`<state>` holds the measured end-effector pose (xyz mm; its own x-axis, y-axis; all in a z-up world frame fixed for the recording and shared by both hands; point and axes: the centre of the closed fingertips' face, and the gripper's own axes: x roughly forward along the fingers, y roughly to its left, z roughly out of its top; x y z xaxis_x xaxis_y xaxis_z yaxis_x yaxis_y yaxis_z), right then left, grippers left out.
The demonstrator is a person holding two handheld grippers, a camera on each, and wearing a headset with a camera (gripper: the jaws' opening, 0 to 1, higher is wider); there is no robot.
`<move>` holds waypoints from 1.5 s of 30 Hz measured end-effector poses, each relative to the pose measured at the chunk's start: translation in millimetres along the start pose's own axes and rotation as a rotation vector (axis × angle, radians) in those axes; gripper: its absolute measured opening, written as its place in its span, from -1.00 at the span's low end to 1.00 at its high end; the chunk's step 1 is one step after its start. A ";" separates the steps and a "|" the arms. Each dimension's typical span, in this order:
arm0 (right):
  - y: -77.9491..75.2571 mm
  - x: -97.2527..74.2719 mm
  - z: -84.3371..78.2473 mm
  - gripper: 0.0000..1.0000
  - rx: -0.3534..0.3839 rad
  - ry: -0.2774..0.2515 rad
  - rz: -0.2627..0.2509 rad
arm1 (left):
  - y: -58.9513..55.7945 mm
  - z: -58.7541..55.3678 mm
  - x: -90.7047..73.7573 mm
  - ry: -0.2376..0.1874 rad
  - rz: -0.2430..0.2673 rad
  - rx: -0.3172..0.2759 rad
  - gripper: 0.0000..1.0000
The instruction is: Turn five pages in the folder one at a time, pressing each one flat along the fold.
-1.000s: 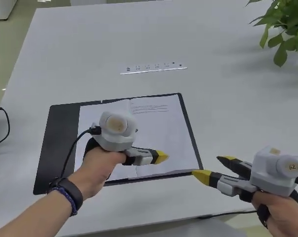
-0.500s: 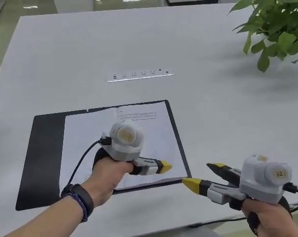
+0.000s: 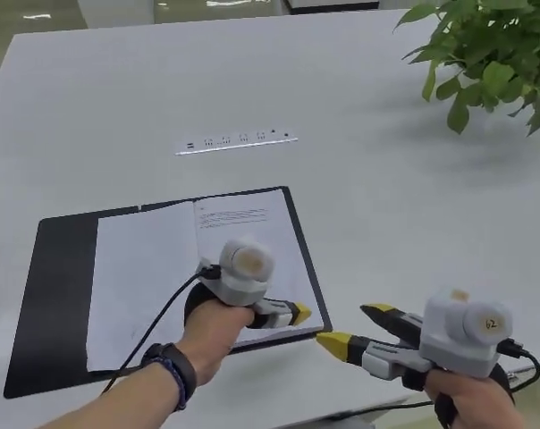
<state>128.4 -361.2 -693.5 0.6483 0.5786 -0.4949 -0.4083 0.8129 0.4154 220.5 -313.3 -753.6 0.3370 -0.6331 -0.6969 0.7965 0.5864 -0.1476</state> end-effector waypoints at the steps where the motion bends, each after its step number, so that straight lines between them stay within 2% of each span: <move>1: -1.1 0.1 -0.8 0.28 0.000 0.003 0.000 | -1.0 -0.9 3.3 0.004 0.000 -0.005 0.58; 7: -3.0 0.0 -1.6 0.27 0.006 0.008 -0.001 | -5.0 -5.4 13.9 0.033 0.020 0.053 0.61; 15: -5.5 4.0 -2.4 0.26 0.005 0.020 0.004 | -11.0 -13.7 23.2 0.065 0.018 0.112 0.63; 17: -5.1 5.0 -2.8 0.26 0.002 0.026 0.003 | -6.6 -19.3 24.2 0.091 0.037 0.164 0.60; 26: -4.7 8.1 -6.1 0.24 0.002 0.042 0.005 | -4.1 -21.6 23.7 0.090 0.019 0.160 0.56; 32: -4.7 11.6 -7.0 0.21 0.007 0.047 0.003 | 3.1 -20.2 19.3 0.069 0.009 0.146 0.39; 36: -3.4 15.7 -6.2 0.18 0.006 0.050 0.010 | 3.8 -20.2 17.3 0.058 -0.002 0.130 0.33; 42: -6.1 29.4 1.1 0.11 0.031 0.027 0.027 | 6.3 -20.4 13.0 0.035 -0.009 0.097 0.22; 45: -9.1 44.9 6.9 0.07 0.047 0.019 0.039 | 6.5 -20.9 12.5 0.030 -0.011 0.094 0.19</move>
<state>165.7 -343.1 -714.1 0.6197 0.6114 -0.4920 -0.4025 0.7858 0.4696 219.4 -306.9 -777.9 0.3144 -0.6229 -0.7163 0.8438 0.5290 -0.0898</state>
